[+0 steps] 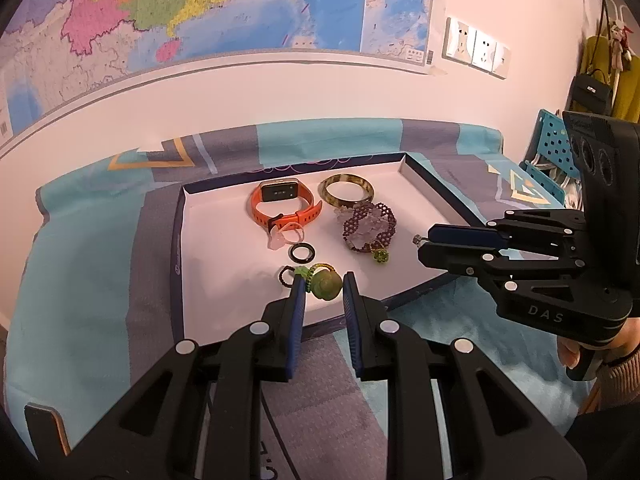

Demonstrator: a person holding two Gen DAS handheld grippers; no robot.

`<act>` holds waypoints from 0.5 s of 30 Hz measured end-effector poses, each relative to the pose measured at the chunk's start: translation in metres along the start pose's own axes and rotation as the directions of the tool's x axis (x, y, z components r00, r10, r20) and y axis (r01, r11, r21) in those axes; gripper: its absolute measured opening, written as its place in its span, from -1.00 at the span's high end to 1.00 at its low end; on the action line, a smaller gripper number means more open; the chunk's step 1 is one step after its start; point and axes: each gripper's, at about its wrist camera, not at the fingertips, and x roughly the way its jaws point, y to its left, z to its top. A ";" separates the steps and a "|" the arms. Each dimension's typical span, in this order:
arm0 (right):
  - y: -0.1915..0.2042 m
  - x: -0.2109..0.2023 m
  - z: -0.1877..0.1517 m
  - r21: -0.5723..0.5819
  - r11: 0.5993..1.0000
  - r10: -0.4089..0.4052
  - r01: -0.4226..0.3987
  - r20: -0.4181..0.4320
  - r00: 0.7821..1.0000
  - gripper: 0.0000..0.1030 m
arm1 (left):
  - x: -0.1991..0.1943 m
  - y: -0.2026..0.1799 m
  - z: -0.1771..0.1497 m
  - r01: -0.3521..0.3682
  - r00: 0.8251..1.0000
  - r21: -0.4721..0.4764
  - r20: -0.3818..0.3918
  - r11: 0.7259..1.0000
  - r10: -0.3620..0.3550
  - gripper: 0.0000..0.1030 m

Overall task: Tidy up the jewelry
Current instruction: 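Lift both rings and carry them over the box, then hold both rings above the box beside the necklace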

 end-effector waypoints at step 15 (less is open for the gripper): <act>-0.001 0.011 0.003 0.003 1.000 0.004 -0.004 -0.021 1.000 0.69 | 0.013 0.004 0.002 -0.008 1.000 -0.018 -0.017 1.000 0.008 0.62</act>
